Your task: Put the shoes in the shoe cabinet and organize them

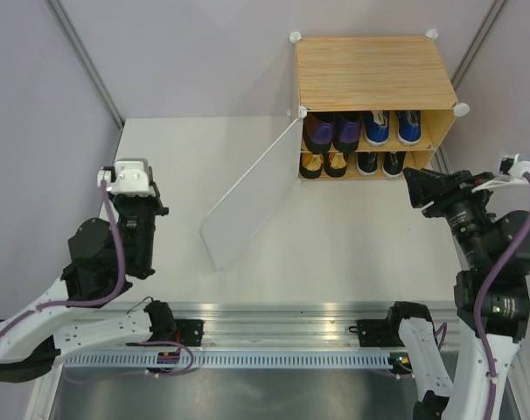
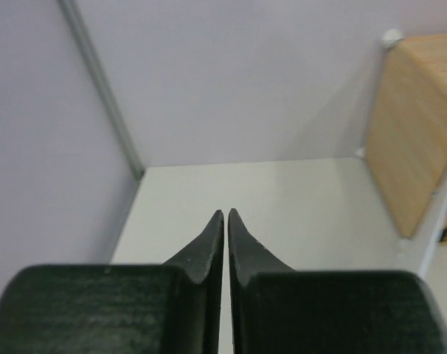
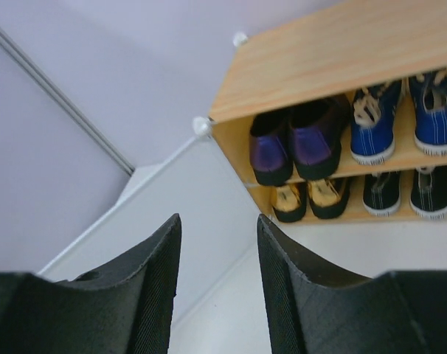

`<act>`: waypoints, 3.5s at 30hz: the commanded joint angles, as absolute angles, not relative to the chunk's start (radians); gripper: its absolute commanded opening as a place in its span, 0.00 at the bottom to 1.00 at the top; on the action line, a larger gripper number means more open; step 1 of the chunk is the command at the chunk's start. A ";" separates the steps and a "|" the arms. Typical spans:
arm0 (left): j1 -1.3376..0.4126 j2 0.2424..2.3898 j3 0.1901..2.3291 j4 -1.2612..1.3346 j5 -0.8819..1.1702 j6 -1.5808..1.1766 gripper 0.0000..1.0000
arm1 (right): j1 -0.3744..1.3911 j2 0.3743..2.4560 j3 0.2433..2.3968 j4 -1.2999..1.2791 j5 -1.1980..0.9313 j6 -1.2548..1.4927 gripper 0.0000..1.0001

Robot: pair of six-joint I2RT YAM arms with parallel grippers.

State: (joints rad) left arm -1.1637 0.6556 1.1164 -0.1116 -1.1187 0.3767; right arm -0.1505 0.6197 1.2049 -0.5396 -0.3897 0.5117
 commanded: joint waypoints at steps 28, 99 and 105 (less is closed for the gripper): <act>-0.136 1.178 1.246 -0.724 0.158 -0.320 0.02 | -0.072 0.542 1.350 -0.643 -0.307 0.457 0.59; -0.637 0.871 0.948 -0.555 -0.374 -0.198 0.73 | -0.072 1.436 1.195 0.121 -0.089 0.488 0.08; -0.637 0.845 0.942 -0.549 -0.410 -0.210 0.84 | -0.072 1.479 1.218 0.121 -0.109 0.492 0.28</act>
State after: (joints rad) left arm -0.6395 0.8639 0.9474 -0.5945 -0.3752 -0.1974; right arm -0.0738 1.4631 1.1557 0.0555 -0.0822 0.4881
